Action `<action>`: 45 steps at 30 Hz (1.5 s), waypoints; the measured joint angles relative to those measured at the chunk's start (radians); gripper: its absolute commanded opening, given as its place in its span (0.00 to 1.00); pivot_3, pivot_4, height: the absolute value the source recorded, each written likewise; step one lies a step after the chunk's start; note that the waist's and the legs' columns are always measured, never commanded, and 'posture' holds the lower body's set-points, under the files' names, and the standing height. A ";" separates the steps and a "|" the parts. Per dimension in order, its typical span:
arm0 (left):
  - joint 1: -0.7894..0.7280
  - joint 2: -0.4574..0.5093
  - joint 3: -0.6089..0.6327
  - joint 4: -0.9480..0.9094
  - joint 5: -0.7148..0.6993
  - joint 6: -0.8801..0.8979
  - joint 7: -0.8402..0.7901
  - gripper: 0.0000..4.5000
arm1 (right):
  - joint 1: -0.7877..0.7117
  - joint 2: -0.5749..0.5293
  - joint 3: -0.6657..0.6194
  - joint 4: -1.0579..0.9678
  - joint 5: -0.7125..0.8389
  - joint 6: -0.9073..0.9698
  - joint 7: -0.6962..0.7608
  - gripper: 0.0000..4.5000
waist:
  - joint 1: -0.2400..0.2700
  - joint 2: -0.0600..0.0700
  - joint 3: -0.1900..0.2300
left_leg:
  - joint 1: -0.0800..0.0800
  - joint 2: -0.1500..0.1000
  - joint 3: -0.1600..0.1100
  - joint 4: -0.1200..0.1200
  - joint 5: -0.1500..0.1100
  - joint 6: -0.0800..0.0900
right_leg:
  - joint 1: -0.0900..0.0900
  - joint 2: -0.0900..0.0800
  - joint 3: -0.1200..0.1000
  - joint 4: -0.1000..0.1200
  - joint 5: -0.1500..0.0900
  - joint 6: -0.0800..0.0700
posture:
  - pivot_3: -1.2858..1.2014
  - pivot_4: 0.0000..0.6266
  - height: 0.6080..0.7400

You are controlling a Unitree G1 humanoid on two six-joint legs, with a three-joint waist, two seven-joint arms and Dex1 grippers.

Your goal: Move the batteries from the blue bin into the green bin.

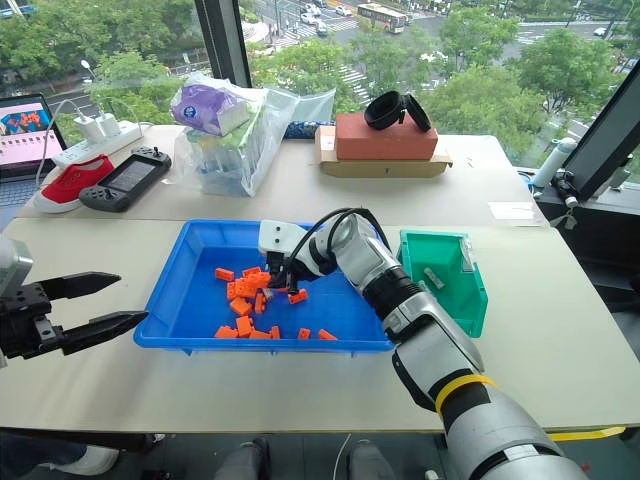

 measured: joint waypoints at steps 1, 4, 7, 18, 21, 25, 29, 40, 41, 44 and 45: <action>-0.004 0.000 -0.011 0.002 0.001 -0.006 0.000 1.00 | -0.001 -0.003 -0.017 -0.010 0.004 0.010 0.001 0.10 | 0.000 0.000 0.000 | 0.000 0.000 0.000 0.000 0.000 0.000 | 0.000 0.000 0.000 0.000 0.000 0.000 | 0.52 0.24 1.00; -0.020 0.002 -0.033 0.014 0.009 -0.023 0.000 1.00 | -0.009 -0.044 -0.057 -0.049 0.022 0.033 0.014 0.10 | 0.001 0.000 0.000 | 0.000 0.000 0.000 0.000 0.000 0.000 | 0.000 0.000 0.000 0.000 0.000 0.000 | 0.52 0.24 1.00; -0.038 0.008 -0.063 0.027 0.018 -0.036 -0.002 1.00 | -0.026 -0.130 -0.110 -0.092 0.041 0.063 0.030 0.10 | 0.002 0.000 0.000 | 0.000 0.000 0.000 0.000 0.000 0.000 | 0.000 0.000 0.000 0.000 0.000 0.000 | 0.52 0.24 1.00; -0.141 0.031 -0.213 0.097 0.050 -0.097 -0.030 1.00 | 0.047 -0.295 -0.134 -0.150 0.015 0.173 0.017 0.43 | -0.004 0.000 0.000 | 0.000 0.000 0.000 0.000 0.000 0.000 | -0.004 0.001 0.002 0.005 -0.001 -0.002 | 0.52 0.24 1.00; -0.167 0.041 -0.235 0.120 0.061 -0.104 -0.035 1.00 | 0.049 -0.292 -0.136 -0.190 0.021 0.205 0.008 0.66 | -0.003 0.000 0.000 | 0.000 0.000 0.001 0.000 0.000 0.000 | -0.005 0.001 0.001 0.005 -0.001 -0.002 | 0.52 0.24 1.00; -0.177 0.045 -0.250 0.135 0.076 -0.106 -0.044 1.00 | 0.042 -0.264 -0.147 -0.212 0.022 0.214 -0.027 0.88 | -0.001 0.000 0.000 | -0.001 0.000 0.001 0.000 0.000 0.000 | -0.005 0.000 0.001 0.005 -0.001 -0.002 | 0.52 0.24 1.00; -0.175 0.045 -0.251 0.134 0.079 -0.106 -0.050 1.00 | 0.042 -0.217 -0.134 -0.293 0.054 0.234 0.006 0.88 | -0.003 0.000 0.000 | -0.001 0.000 0.001 0.000 0.000 0.000 | -0.008 0.001 0.001 0.008 -0.001 -0.002 | 0.52 0.24 1.00; -0.101 0.045 -0.173 0.097 0.088 -0.101 -0.051 1.00 | 0.074 -0.006 -0.059 -0.301 0.098 0.471 -0.062 0.88 | 0.002 -0.001 0.000 | -0.002 0.001 0.002 0.000 0.001 -0.001 | -0.010 0.000 0.000 0.009 -0.001 -0.003 | 0.52 0.24 1.00; -0.100 0.045 -0.170 0.095 0.088 -0.101 -0.051 1.00 | 0.072 0.005 -0.059 -0.285 0.098 0.485 -0.074 0.88 | 0.002 -0.001 0.000 | -0.002 0.001 0.002 0.000 0.001 -0.001 | -0.010 0.000 0.000 0.009 -0.001 -0.003 | 0.52 0.24 1.00; -0.084 0.045 -0.154 0.084 0.089 -0.099 -0.050 1.00 | 0.041 0.048 -0.060 -0.194 0.095 0.525 -0.145 0.88 | -0.001 -0.001 0.000 | -0.002 0.001 0.002 0.000 0.001 -0.001 | -0.011 0.000 0.000 0.009 -0.001 -0.003 | 0.52 0.24 1.00; -0.079 0.045 -0.151 0.078 0.090 -0.099 -0.049 1.00 | 0.030 0.056 -0.061 -0.174 0.093 0.531 -0.162 0.88 | -0.001 -0.001 0.000 | -0.002 0.001 0.002 0.000 0.001 -0.001 | -0.011 0.001 0.000 0.009 -0.001 -0.003 | 0.52 0.24 1.00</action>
